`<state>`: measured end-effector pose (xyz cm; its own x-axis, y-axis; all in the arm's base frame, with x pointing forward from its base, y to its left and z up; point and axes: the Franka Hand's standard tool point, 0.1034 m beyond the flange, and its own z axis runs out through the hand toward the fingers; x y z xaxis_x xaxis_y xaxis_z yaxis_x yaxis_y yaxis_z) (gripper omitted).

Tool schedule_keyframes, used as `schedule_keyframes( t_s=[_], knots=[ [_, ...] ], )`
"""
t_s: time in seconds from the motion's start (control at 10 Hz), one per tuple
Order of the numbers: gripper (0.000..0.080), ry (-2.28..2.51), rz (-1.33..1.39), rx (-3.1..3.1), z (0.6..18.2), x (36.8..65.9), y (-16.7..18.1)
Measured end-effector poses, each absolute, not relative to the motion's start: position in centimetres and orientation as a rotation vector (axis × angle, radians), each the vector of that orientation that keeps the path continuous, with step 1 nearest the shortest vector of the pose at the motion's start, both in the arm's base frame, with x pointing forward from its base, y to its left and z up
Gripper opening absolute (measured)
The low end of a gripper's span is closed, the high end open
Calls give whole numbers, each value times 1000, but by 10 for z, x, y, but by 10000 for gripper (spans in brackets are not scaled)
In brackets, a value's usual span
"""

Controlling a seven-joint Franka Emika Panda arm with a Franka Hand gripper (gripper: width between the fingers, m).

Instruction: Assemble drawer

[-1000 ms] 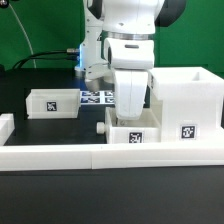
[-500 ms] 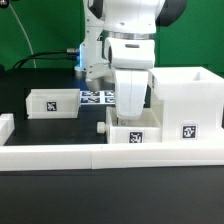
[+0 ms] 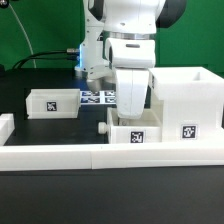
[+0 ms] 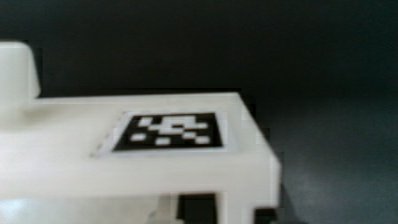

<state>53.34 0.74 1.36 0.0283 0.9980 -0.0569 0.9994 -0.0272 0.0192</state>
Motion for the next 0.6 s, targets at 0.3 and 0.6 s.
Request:
schedule_keyframes(
  t_s=[0.3, 0.6],
  knots=[
    [42, 2120, -26, 2238, 13, 534, 10],
    [42, 2116, -26, 2242, 13, 534, 10]
  ],
)
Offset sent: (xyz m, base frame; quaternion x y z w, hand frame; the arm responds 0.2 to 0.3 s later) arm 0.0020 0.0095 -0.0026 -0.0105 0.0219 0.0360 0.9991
